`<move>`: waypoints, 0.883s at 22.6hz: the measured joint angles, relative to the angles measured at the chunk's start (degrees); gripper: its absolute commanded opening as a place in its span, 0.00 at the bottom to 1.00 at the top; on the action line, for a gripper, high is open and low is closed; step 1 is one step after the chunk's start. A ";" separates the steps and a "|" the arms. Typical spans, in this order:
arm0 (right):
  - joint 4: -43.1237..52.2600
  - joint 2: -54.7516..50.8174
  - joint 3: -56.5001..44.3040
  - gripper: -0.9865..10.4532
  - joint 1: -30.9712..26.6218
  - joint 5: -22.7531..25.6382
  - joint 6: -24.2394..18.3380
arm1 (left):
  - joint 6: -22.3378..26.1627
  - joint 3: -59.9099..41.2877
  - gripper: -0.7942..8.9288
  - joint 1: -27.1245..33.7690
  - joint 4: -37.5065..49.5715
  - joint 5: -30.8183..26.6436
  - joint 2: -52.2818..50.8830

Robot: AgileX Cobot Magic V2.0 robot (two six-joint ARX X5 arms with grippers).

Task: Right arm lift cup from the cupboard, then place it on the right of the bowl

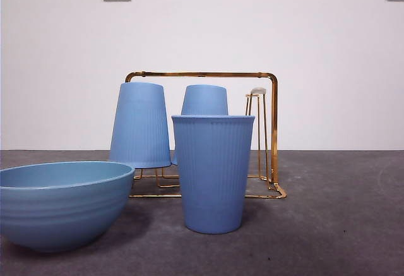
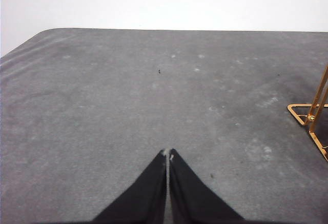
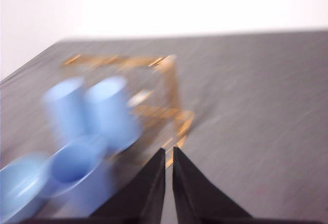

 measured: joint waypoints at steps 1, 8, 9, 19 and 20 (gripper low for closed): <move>5.25 -0.72 -4.09 0.11 -3.13 0.00 -1.09 | 0.00 0.00 0.09 0.00 0.00 0.00 0.00; 29.44 -6.03 -28.74 0.10 -15.02 2.64 -7.48 | 0.02 0.00 0.09 0.00 0.00 0.00 0.00; 29.94 -6.73 -30.73 0.10 -15.52 3.41 -8.24 | 0.02 0.00 0.09 0.00 0.00 0.00 0.00; 26.91 -11.63 -34.84 0.10 -16.17 7.13 -12.98 | 0.02 0.00 0.09 0.00 0.00 0.00 0.00; 26.60 -11.61 -34.84 0.10 -16.17 7.10 -13.20 | 0.02 0.00 0.09 0.00 0.00 0.00 0.00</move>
